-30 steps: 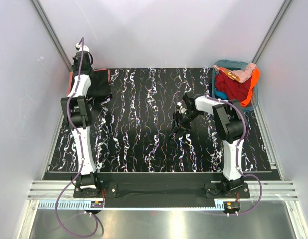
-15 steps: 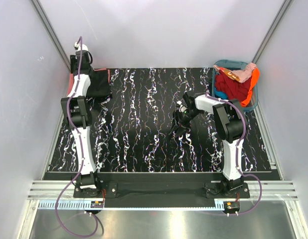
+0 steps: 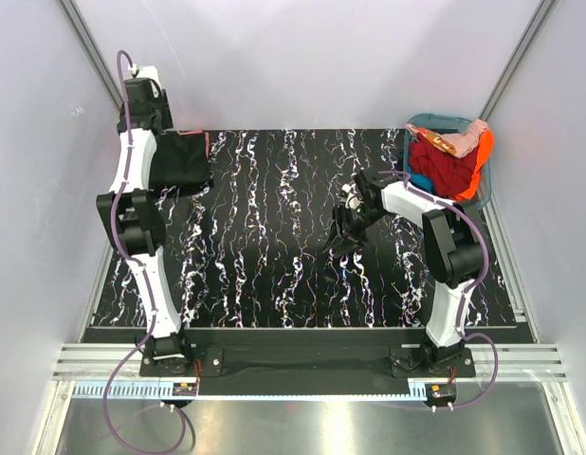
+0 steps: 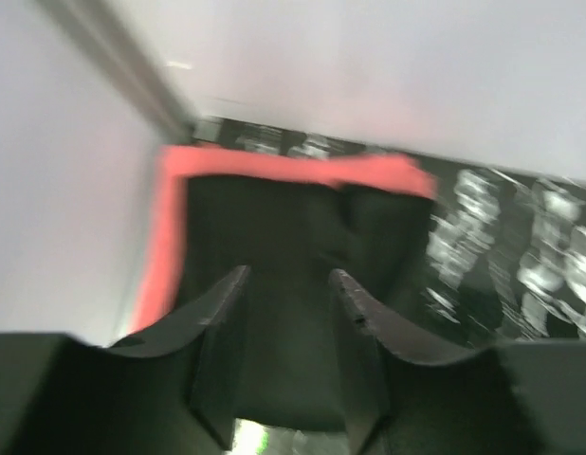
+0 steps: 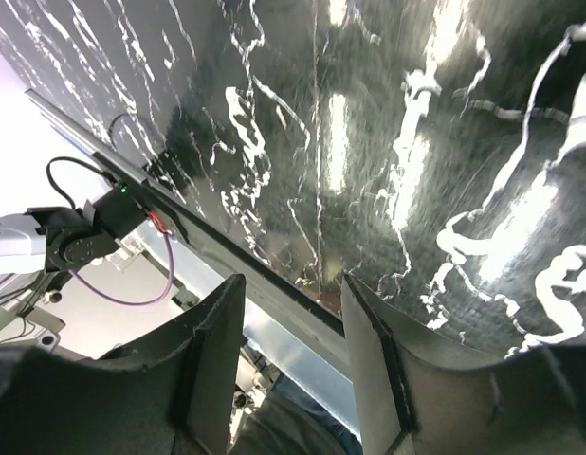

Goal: Fold and stack the t-shirts
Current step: Neatly place the folded tshirt to the corner

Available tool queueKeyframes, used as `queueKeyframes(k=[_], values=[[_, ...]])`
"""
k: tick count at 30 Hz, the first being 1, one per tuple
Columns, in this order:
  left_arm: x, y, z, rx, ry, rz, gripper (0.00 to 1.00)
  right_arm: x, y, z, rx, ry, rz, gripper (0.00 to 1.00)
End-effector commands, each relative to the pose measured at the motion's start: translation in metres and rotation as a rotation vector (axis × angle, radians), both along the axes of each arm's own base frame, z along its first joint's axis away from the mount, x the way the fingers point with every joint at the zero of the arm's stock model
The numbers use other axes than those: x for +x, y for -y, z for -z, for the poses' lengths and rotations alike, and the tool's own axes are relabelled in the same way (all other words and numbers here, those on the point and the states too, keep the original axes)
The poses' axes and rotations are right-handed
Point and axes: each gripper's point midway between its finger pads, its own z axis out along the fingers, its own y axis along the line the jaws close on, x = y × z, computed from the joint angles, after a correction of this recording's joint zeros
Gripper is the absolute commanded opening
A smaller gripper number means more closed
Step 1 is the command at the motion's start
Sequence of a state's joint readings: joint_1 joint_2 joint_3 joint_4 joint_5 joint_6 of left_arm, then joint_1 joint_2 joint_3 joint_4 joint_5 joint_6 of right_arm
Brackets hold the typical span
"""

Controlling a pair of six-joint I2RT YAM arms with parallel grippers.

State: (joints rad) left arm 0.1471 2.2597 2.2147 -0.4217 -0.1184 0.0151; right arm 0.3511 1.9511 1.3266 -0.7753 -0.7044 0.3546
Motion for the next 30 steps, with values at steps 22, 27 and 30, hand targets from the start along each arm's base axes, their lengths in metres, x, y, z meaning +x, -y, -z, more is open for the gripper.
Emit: queueKeyframes(k=[22,27,30], values=[[-0.026,-0.043,0.100,-0.479,-0.106,-0.095,0.19,0.001,-0.008,-0.007,0.082,0.033,0.045,0.53],[-0.023,-0.067,0.145,-0.462,-0.192,-0.230,0.20,0.008,-0.010,-0.003,0.072,0.018,0.042,0.52],[-0.026,-0.080,0.140,-0.462,-0.199,-0.295,0.20,0.014,-0.012,-0.007,0.071,0.022,0.045,0.52]])
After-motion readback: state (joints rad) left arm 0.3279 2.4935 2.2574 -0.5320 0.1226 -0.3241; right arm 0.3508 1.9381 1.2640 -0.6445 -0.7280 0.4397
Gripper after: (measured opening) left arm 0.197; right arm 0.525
